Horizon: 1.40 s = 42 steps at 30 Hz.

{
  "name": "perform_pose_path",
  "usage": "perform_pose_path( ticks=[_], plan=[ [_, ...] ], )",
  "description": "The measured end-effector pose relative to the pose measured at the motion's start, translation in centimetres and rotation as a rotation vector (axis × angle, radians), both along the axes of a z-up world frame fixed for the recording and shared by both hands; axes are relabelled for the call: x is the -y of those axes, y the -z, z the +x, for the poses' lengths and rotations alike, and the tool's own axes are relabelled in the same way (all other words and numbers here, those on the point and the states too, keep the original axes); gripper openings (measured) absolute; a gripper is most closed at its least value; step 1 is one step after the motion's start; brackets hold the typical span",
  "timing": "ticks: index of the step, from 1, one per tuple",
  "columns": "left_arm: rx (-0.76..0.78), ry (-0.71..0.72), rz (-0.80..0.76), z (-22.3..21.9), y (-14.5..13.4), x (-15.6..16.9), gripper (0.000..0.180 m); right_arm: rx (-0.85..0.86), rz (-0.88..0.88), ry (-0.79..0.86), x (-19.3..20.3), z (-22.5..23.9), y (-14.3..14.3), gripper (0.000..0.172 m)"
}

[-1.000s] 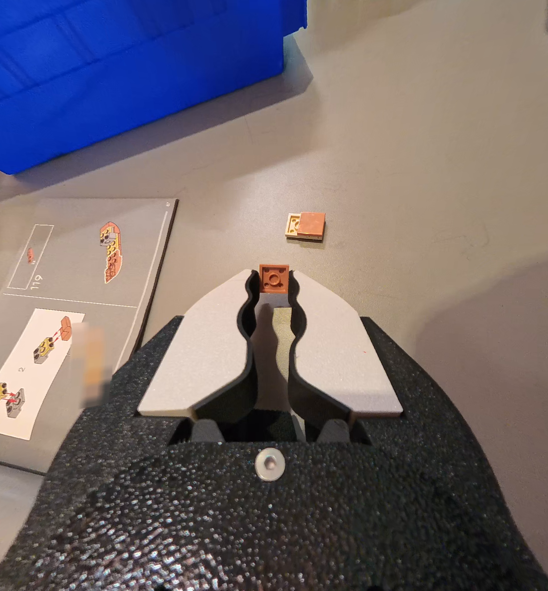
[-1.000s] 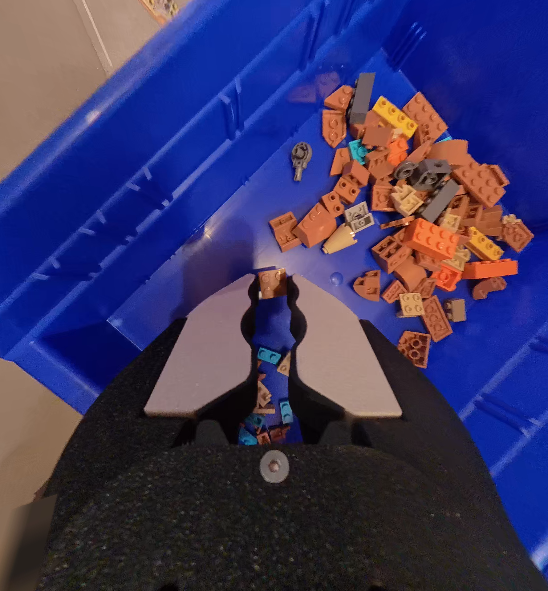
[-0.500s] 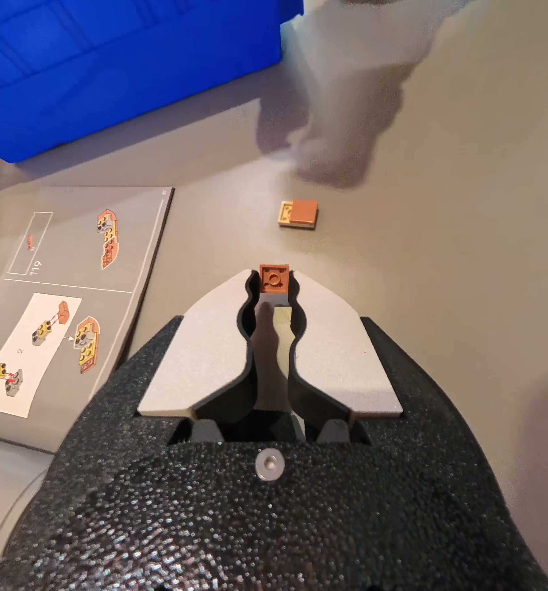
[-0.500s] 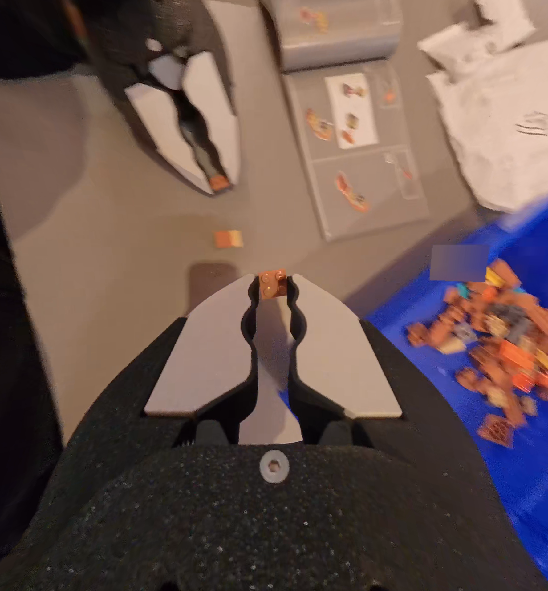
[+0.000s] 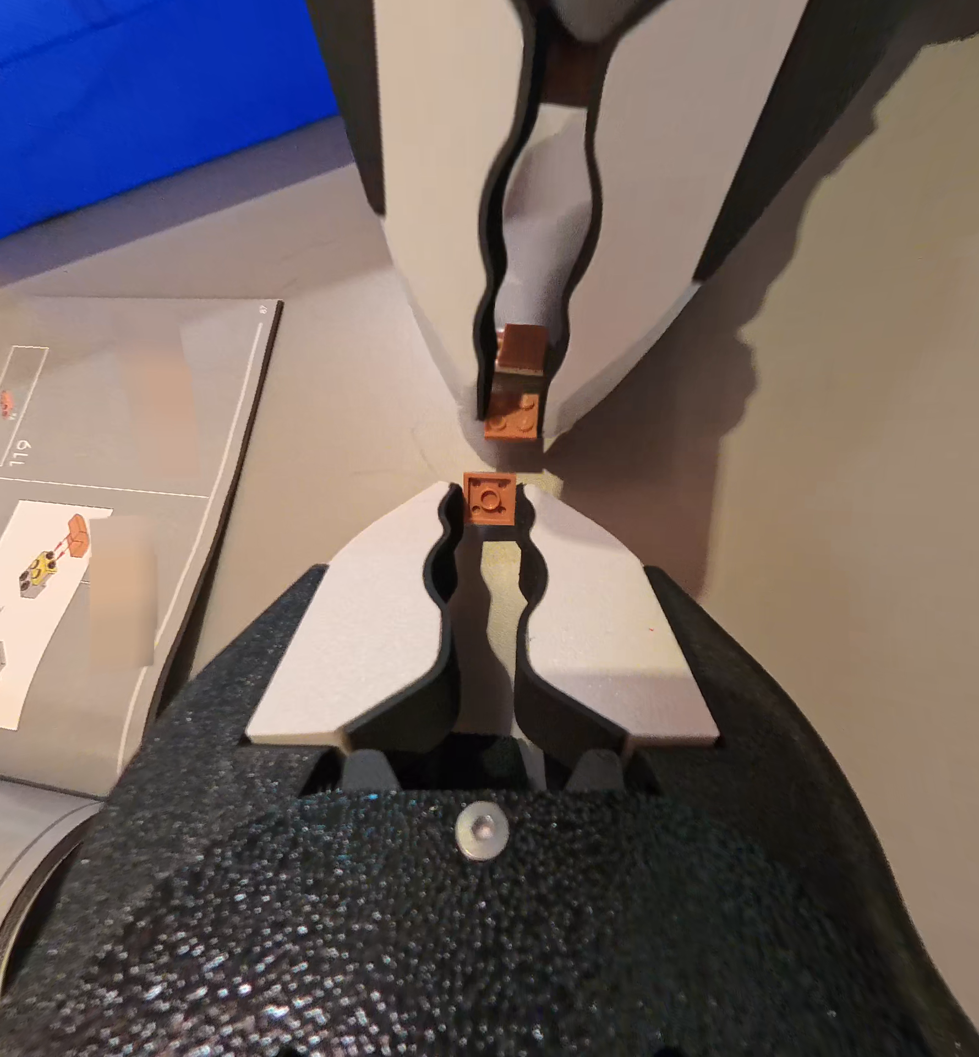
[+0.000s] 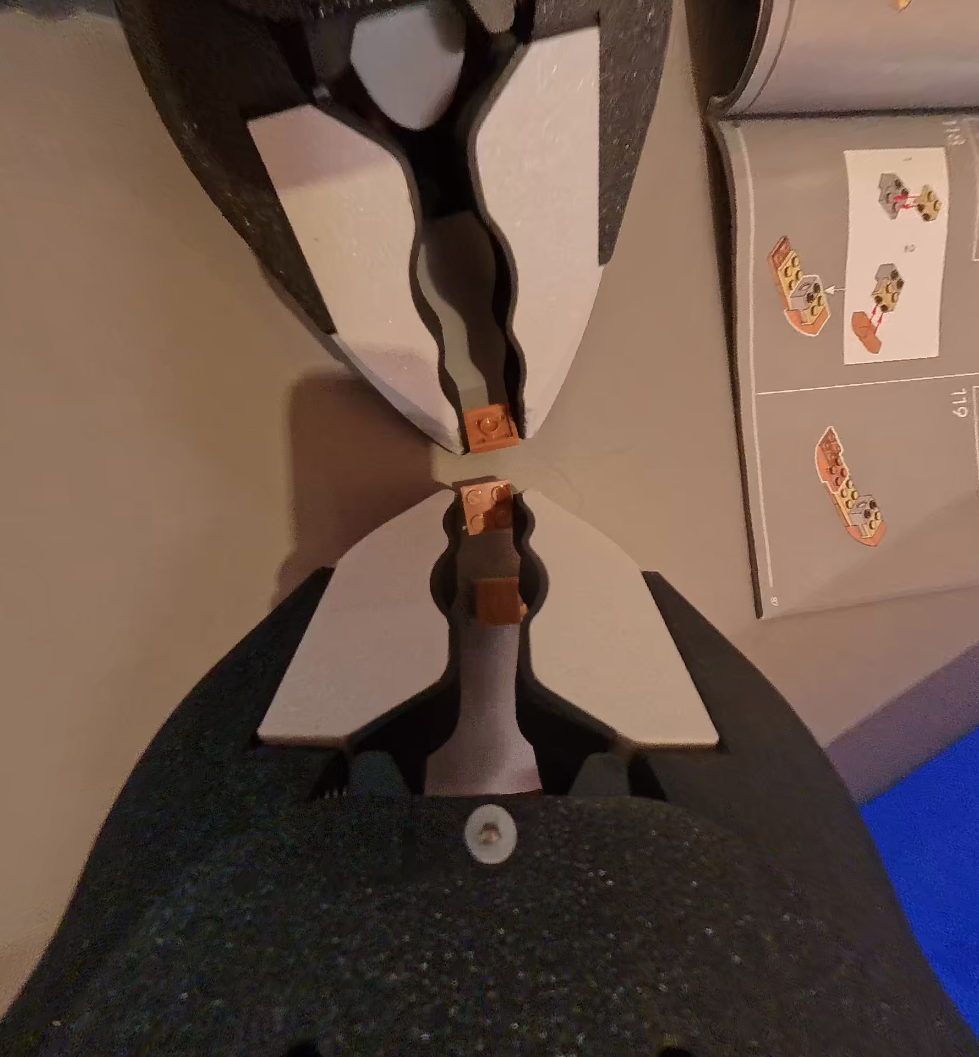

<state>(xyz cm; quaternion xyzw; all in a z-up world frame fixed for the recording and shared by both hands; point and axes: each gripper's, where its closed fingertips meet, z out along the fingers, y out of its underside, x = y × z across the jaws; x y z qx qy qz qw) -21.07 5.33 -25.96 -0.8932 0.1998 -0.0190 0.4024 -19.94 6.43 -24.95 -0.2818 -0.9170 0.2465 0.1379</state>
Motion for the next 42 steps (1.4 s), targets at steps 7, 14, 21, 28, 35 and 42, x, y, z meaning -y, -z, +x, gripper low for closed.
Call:
perform_pose_path(
  ticks=[7, 14, 21, 28, 35, 42],
  plan=[
    [0.027, 0.007, -0.02, 0.0, 0.1, 0.4, 0.017, 0.019, -0.031, 0.0, -0.1, 0.0, 1.0, 0.018],
    [0.055, 0.009, -0.007, 0.1, -0.1, 0.3, 0.017, 0.01, -0.054, 0.008, -0.5, 0.5, 1.0, 0.026],
    [0.099, 0.016, 0.023, 0.2, -0.7, 0.3, 0.017, -0.05, -0.116, 0.014, -0.7, 0.3, 0.3, 0.026],
    [0.091, 0.015, 0.005, 0.2, -0.5, 0.4, 0.017, -0.059, -0.087, 0.042, -1.9, 0.9, 0.5, 0.026],
    [0.045, 0.022, -0.025, 0.3, 0.1, 0.4, 0.017, -0.043, -0.095, 0.062, -2.6, 1.9, 0.4, 0.026],
    [0.062, 0.019, -0.02, 0.2, 0.0, 0.4, 0.017, -0.032, -0.082, 0.092, -3.2, 1.8, 1.2, 0.024]
  ],
)
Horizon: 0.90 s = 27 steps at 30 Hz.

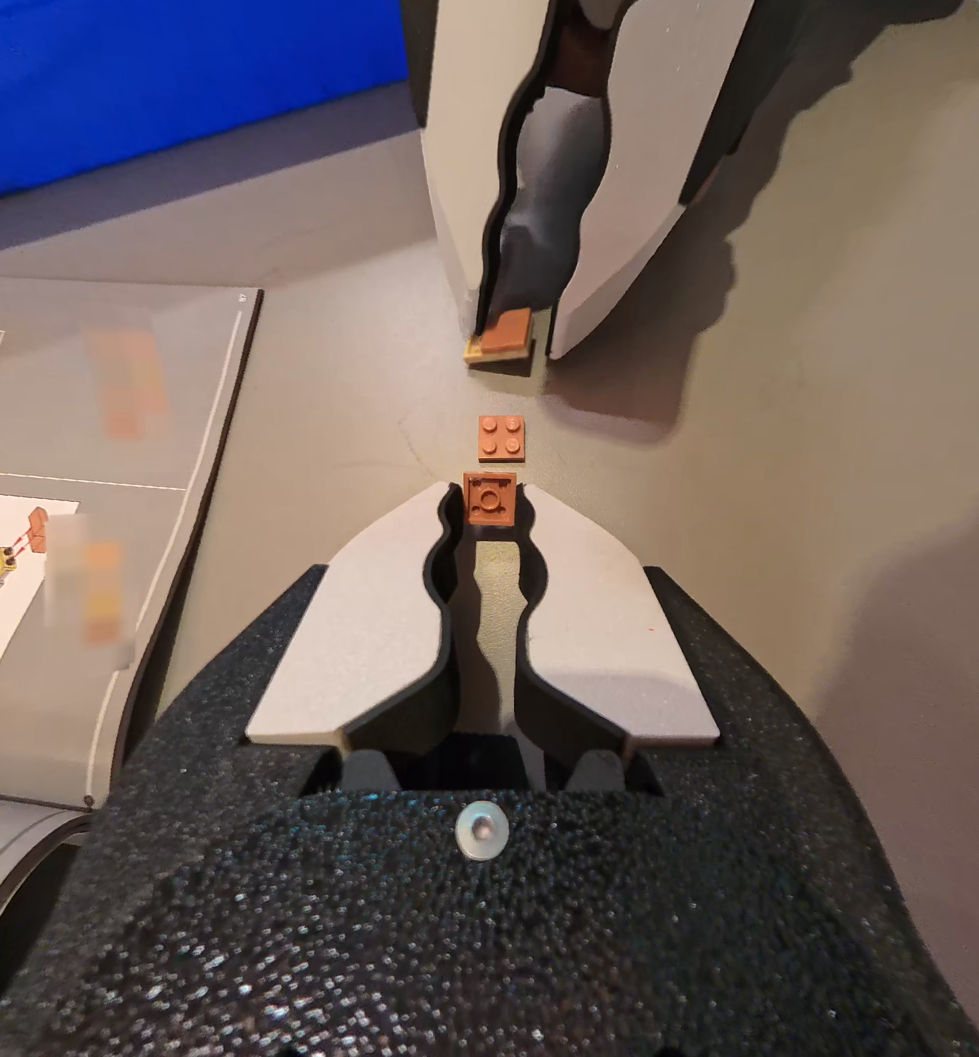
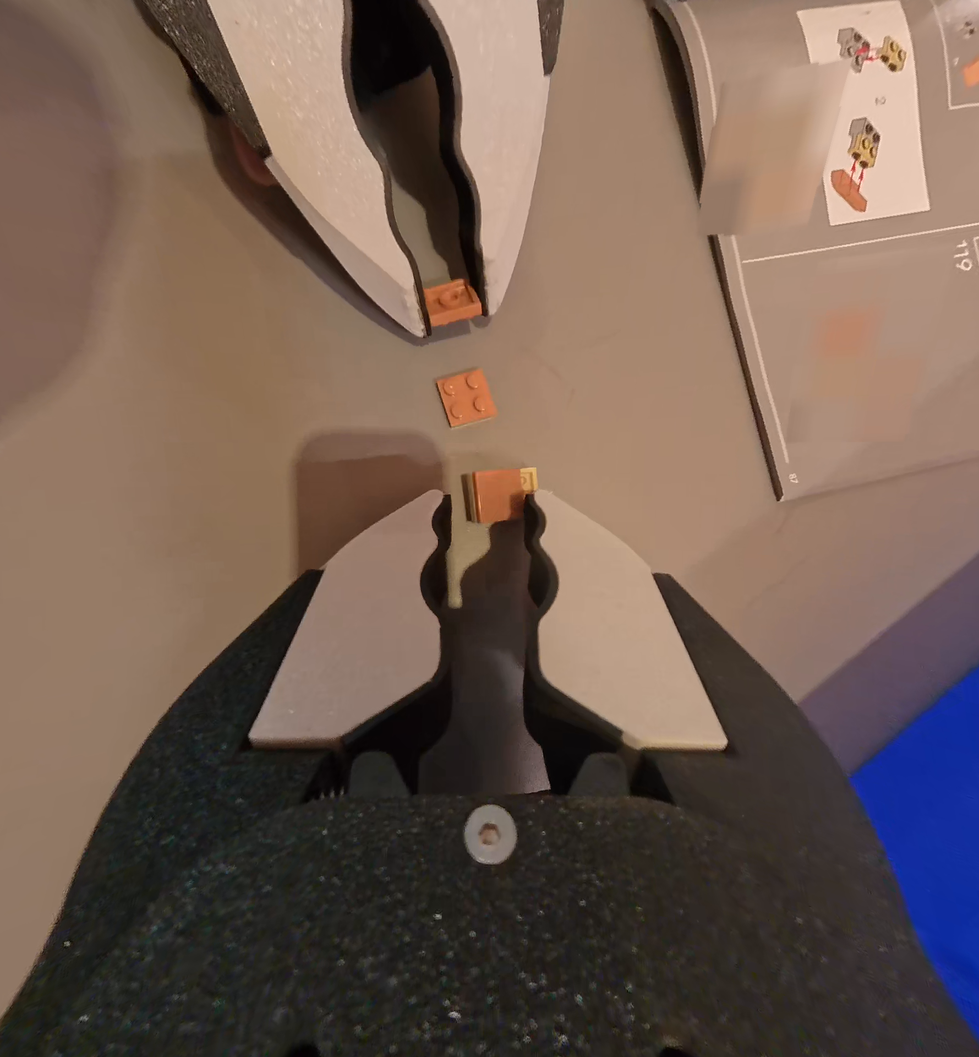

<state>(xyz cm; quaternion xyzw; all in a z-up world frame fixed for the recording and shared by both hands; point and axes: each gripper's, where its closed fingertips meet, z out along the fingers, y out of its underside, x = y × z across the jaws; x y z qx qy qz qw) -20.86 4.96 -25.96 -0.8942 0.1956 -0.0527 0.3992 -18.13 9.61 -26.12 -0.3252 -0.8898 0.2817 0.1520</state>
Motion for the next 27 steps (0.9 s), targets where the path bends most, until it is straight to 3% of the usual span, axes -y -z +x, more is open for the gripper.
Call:
perform_pose_path(
  ticks=[17, 27],
  plan=[
    [0.082, -0.013, 0.075, -0.2, -1.4, -0.2, 0.017, -0.076, -0.03, -0.034, 0.5, -0.4, -0.8, 0.019],
    [0.252, -0.054, 0.114, 0.3, -2.8, -0.7, 0.017, -0.151, -0.059, 0.007, 0.1, -1.5, -1.4, 0.019]
  ],
)
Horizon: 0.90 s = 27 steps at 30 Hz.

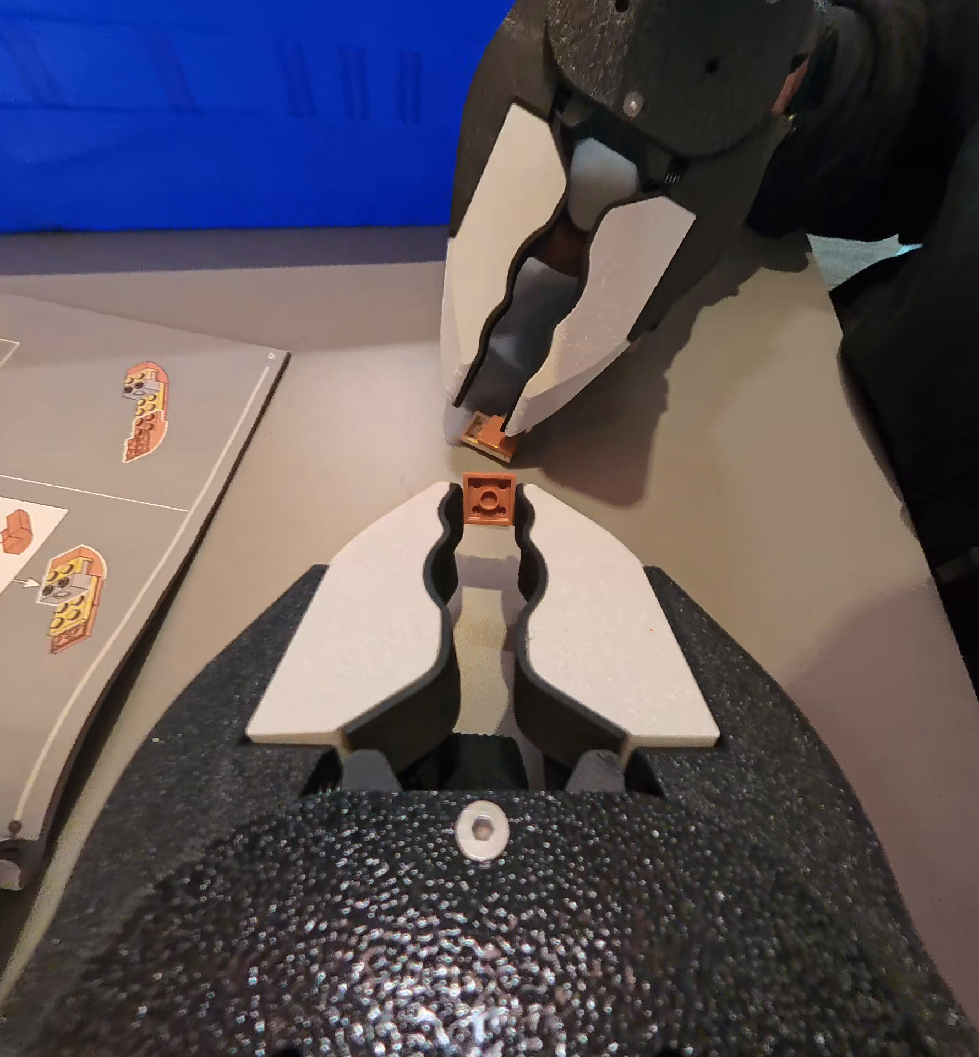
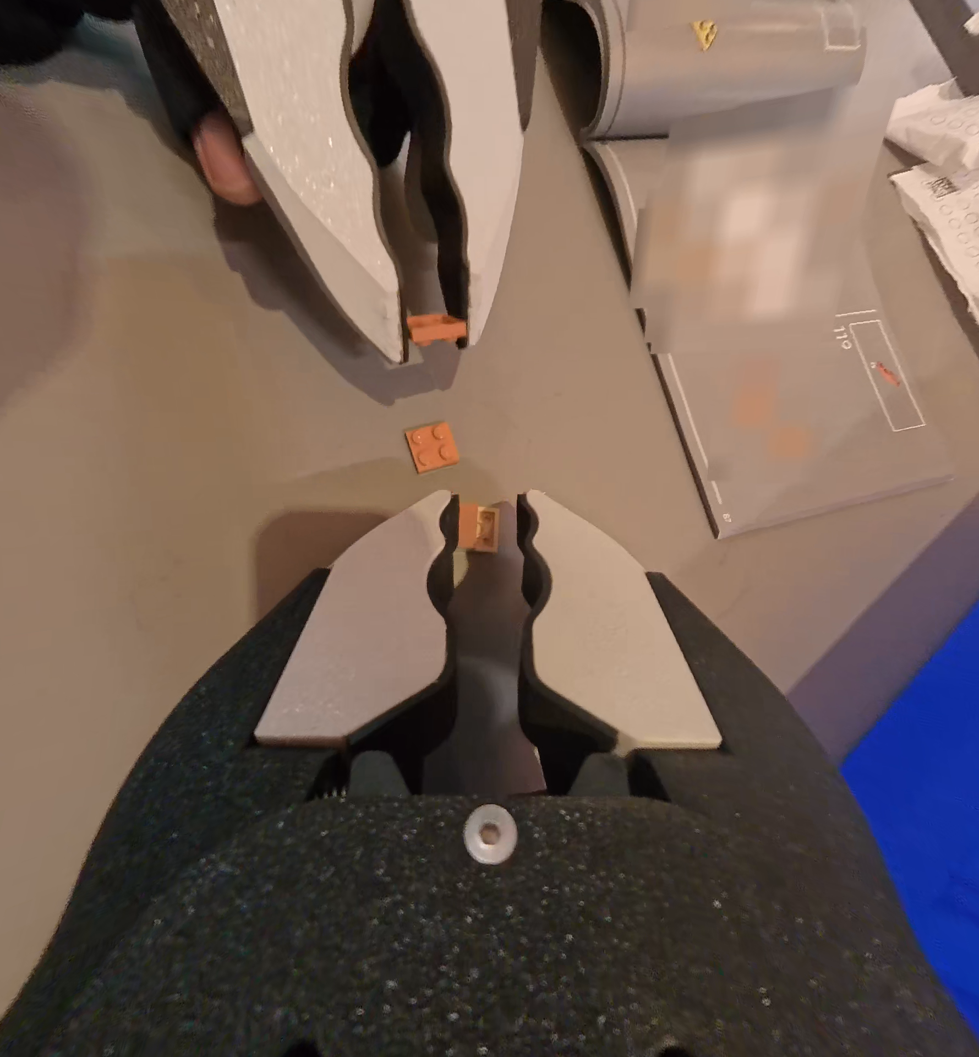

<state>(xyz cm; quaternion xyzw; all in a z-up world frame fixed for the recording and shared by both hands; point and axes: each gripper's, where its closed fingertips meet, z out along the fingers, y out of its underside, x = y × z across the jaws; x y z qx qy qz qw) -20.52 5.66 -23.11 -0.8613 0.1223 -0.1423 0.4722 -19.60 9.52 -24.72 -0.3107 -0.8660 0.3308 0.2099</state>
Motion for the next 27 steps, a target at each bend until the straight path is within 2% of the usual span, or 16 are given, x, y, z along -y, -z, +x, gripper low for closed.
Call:
perform_pose_path(
  ticks=[9, 17, 27],
  plan=[
    [0.082, -0.04, -0.007, -0.4, -0.3, 0.5, 0.017, -0.073, -0.152, -0.031, 1.2, -0.7, -1.9, 0.014],
    [0.197, -0.068, 0.014, -0.8, -1.1, 1.4, 0.017, -0.222, -0.214, -0.124, 2.0, -1.3, -3.6, 0.012],
    [0.248, -0.091, 0.021, -1.4, -1.4, 1.5, 0.017, -0.206, -0.192, -0.142, 1.9, -1.3, -2.7, 0.012]
  ],
)
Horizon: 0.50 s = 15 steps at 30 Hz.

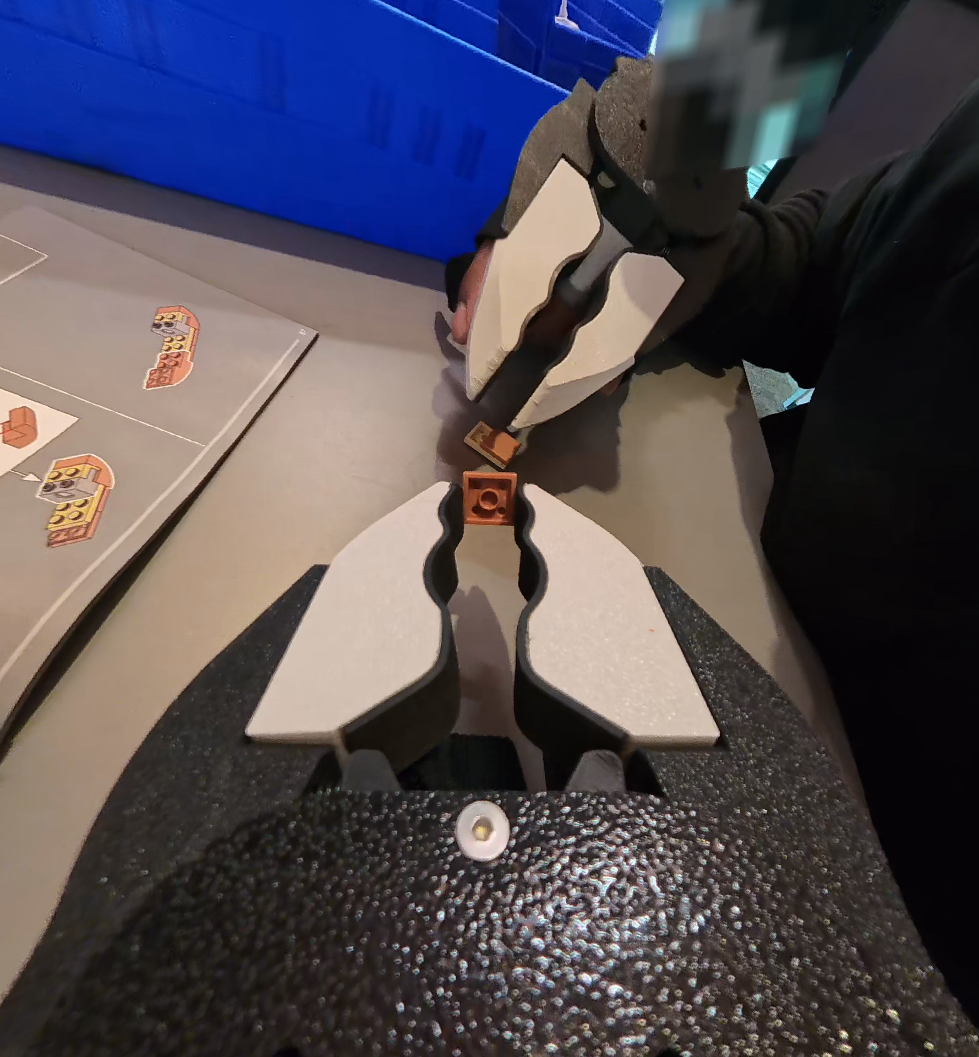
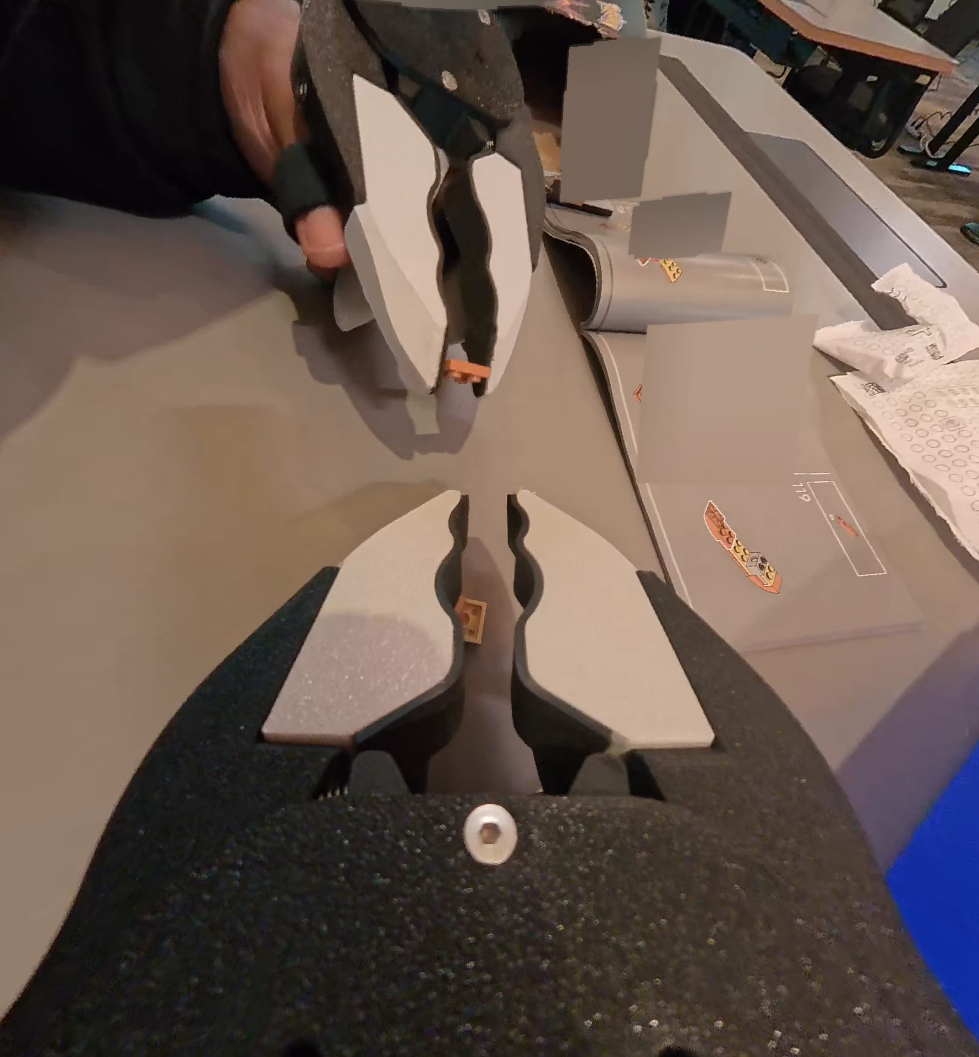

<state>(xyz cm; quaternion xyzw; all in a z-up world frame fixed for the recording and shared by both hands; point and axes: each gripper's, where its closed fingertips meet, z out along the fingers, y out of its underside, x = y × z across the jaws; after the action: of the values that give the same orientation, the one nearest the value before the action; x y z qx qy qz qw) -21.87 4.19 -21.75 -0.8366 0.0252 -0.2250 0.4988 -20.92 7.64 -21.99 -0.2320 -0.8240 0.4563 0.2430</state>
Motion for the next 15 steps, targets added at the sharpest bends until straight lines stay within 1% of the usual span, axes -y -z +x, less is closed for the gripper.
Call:
perform_pose_path(
  ticks=[9, 11, 13, 15],
  plan=[
    [0.035, -0.013, 0.008, -0.4, -0.2, 0.0, 0.017, -0.01, 0.0, -0.004, 0.0, 0.1, 0.0, 0.012],
    [0.067, -0.029, 0.023, -0.7, -0.5, 0.0, 0.017, -0.012, -0.001, -0.004, 0.1, 0.1, -0.1, 0.012],
    [0.174, -0.053, 0.076, -1.3, -1.6, 0.1, 0.016, -0.013, -0.005, -0.002, 0.1, 0.0, -0.1, 0.012],
    [0.342, -0.074, 0.163, -2.2, -3.4, 0.2, 0.016, -0.016, -0.013, 0.001, 0.2, -0.1, -0.3, 0.012]
  ],
)
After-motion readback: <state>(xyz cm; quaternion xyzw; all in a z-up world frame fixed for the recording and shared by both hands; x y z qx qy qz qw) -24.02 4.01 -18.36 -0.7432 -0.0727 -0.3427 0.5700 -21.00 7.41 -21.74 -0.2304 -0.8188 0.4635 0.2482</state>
